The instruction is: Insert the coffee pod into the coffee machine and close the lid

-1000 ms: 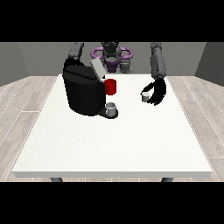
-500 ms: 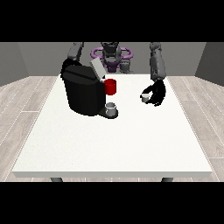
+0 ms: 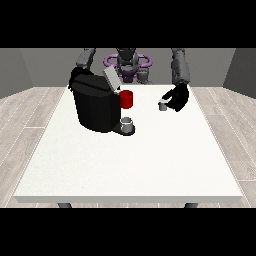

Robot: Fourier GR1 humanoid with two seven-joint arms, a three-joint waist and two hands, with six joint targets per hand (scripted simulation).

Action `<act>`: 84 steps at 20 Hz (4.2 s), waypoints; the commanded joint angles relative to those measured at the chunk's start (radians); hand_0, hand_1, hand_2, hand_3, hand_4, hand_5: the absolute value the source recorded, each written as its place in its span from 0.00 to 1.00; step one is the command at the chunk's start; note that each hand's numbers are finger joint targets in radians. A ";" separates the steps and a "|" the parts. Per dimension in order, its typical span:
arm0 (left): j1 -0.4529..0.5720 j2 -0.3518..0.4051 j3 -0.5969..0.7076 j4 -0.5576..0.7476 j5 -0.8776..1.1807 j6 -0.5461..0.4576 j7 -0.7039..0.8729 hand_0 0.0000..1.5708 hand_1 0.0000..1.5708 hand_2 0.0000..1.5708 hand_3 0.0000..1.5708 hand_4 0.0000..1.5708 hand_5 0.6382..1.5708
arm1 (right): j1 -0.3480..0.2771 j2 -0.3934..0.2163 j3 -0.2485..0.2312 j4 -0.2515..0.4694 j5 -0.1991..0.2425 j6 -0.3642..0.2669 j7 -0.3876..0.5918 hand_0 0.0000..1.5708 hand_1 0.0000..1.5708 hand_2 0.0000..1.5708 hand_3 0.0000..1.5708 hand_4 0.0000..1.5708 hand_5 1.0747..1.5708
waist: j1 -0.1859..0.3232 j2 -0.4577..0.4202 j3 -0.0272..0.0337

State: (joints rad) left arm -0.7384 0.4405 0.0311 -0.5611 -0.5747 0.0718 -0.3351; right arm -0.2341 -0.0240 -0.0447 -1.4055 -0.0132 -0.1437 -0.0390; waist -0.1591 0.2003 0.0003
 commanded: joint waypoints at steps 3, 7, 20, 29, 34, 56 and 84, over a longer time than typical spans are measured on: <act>-0.099 -0.002 0.003 -0.037 0.012 -0.111 0.053 0.82 0.82 0.87 0.85 0.35 1.00 | -0.023 -0.031 -0.036 0.057 -0.020 0.013 0.035 0.00 0.00 0.00 0.00 0.28 1.00 | -0.009 -0.051 -0.0002; -0.141 0.011 -0.005 -0.077 -0.005 -0.151 0.079 0.80 0.80 0.85 0.82 0.35 1.00 | 0.000 -0.011 -0.024 0.133 -0.013 0.016 -0.056 0.00 0.00 0.00 0.00 0.31 1.00 | 0.015 -0.053 0.0001; -0.294 -0.005 0.034 -0.104 -0.016 -0.181 0.180 0.68 0.68 0.78 0.78 0.33 1.00 | -0.073 0.004 0.006 0.099 -0.022 0.021 -0.016 0.00 0.00 0.00 0.00 0.30 1.00 | -0.062 -0.051 -0.0003; -0.377 0.034 0.071 -0.085 -0.013 -0.216 0.212 0.80 0.80 0.84 0.80 0.31 1.00 | -0.074 -0.006 0.046 0.048 -0.014 0.018 0.002 0.00 0.00 0.00 0.00 0.32 1.00 | -0.103 -0.022 -0.0002; -0.426 0.007 0.063 -0.080 -0.033 -0.198 0.241 0.80 0.80 0.84 0.79 0.32 1.00 | -0.118 0.023 0.055 0.039 0.021 -0.050 0.012 0.00 0.00 0.00 0.00 0.32 1.00 | -0.119 0.014 -0.0001; -0.399 -0.023 0.063 -0.065 -0.058 -0.202 0.188 0.77 0.77 0.81 0.76 0.32 1.00 | -0.066 -0.027 -0.020 0.038 -0.032 -0.007 -0.015 0.00 0.00 0.00 0.00 0.33 1.00 | -0.116 0.028 -0.0002; -0.428 -0.003 0.061 -0.046 -0.107 -0.238 0.194 0.68 0.68 0.71 0.60 0.24 1.00 | -0.079 -0.024 -0.031 0.057 -0.023 -0.034 -0.027 0.00 0.00 0.00 0.00 0.24 1.00 | -0.105 0.055 -0.0001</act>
State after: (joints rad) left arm -1.1832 0.4392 0.1027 -0.6075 -0.6702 -0.1536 -0.1335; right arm -0.3241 -0.0405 -0.0628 -1.3633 -0.0336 -0.1748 -0.0653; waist -0.2758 0.2700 0.0015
